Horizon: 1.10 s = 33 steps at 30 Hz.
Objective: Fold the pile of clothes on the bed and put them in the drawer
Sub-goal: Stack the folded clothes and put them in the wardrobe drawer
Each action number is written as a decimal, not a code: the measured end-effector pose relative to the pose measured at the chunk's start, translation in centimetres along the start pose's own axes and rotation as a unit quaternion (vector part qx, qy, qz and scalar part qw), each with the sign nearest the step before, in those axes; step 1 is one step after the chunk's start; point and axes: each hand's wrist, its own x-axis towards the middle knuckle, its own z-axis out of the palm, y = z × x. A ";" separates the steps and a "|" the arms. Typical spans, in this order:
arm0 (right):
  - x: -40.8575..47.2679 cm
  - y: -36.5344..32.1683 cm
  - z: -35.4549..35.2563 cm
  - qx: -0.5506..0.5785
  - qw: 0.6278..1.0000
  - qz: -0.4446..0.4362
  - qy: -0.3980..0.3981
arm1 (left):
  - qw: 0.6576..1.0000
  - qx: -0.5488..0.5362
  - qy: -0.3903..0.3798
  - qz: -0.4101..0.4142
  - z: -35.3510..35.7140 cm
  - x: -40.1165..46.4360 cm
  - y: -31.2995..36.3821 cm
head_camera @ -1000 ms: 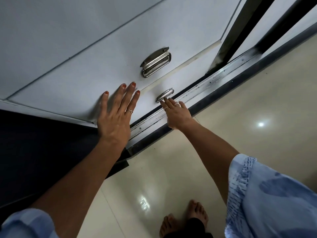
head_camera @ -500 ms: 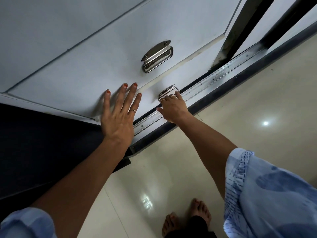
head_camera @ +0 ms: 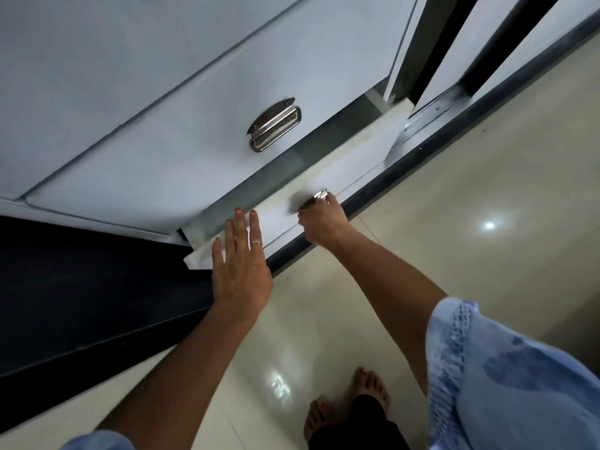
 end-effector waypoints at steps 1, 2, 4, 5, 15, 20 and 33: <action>-1.4 0.2 0.6 0.009 1.000 0.001 -0.004 | 1.000 -0.015 -0.004 0.008 0.4 -0.6 0.3; -3.1 0.5 1.2 0.021 1.000 0.004 -0.015 | 0.999 -0.025 -0.008 0.019 0.8 -1.1 0.6; -6.5 1.3 2.3 0.048 0.997 0.011 -0.060 | 0.997 -0.059 -0.026 0.034 0.9 -2.5 1.7; -8.1 1.8 2.7 0.054 0.994 0.016 -0.089 | 0.995 -0.084 -0.047 0.032 0.7 -3.2 2.5; -20.9 3.1 5.4 0.108 0.969 0.082 -0.208 | 0.937 -0.121 -0.327 0.034 -3.4 -7.8 7.2; -25.6 4.0 5.6 0.132 0.955 0.116 -0.238 | 0.922 -0.038 -0.378 0.079 -4.6 -10.5 8.8; -37.1 8.7 1.8 0.235 0.919 0.278 -0.153 | 0.932 -0.036 -0.240 0.271 -11.6 -13.6 20.6</action>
